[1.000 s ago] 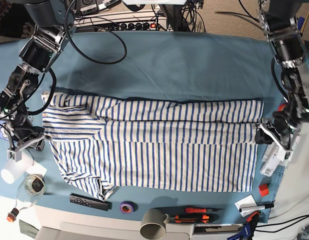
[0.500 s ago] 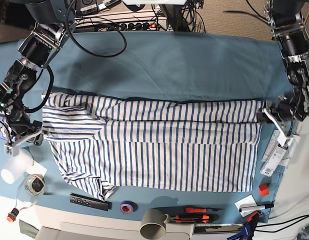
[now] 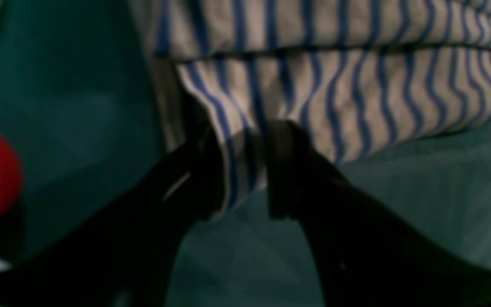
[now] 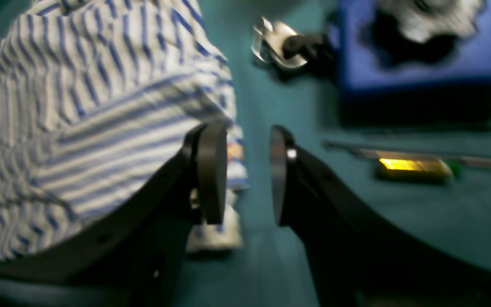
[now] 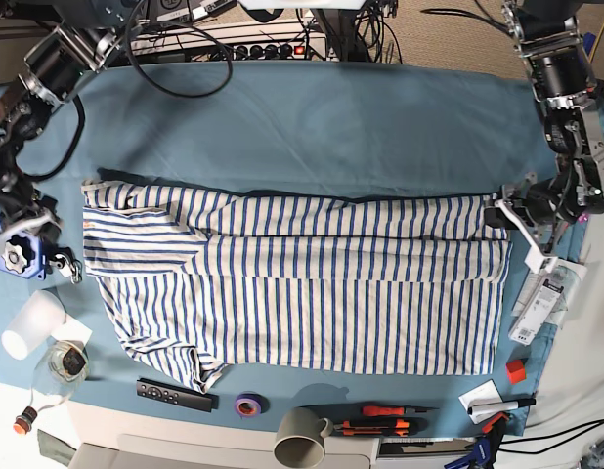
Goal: Fold the T-shirt properly
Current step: 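Open both grippers and release the folded edge, then grasp the folded edge again with both grippers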
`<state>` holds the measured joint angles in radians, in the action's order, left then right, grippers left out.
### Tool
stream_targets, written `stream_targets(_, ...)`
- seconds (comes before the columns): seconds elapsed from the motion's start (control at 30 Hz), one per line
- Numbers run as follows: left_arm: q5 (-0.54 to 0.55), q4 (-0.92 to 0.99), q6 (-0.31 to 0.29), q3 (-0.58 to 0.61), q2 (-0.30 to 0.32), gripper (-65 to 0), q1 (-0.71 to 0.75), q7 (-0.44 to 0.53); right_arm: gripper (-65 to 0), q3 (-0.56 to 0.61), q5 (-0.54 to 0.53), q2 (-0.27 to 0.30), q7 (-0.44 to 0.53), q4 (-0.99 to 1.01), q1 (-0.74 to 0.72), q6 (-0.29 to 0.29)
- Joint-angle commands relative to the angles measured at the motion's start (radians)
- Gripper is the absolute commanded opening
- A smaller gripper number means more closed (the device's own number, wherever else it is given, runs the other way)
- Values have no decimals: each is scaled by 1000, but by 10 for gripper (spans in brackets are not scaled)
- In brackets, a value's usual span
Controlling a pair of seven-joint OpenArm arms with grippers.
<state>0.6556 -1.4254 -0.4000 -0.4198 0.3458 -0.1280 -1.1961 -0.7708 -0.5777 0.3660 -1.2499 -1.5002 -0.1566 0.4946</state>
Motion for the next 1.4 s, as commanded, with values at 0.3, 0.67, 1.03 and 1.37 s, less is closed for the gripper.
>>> stream_targets(0.3,10,-16,-1,-4,1,-449,-19,11,-398,-22,-63,25,29,-18,103,3)
stream_targets(0.67,10,-16,-1,-4,1,-449,-19,11,-387,27,-69,-72,68,24,104,-5)
stream_targets(1.03,11,-16,-2,-4,4,-450,-19,11,-387,52,56,-125,204,40,104,-40)
stream_targets(1.37,11,-16,-2,-4,3,-450,-19,11,-388,52,55,-125,235,43,104,-89)
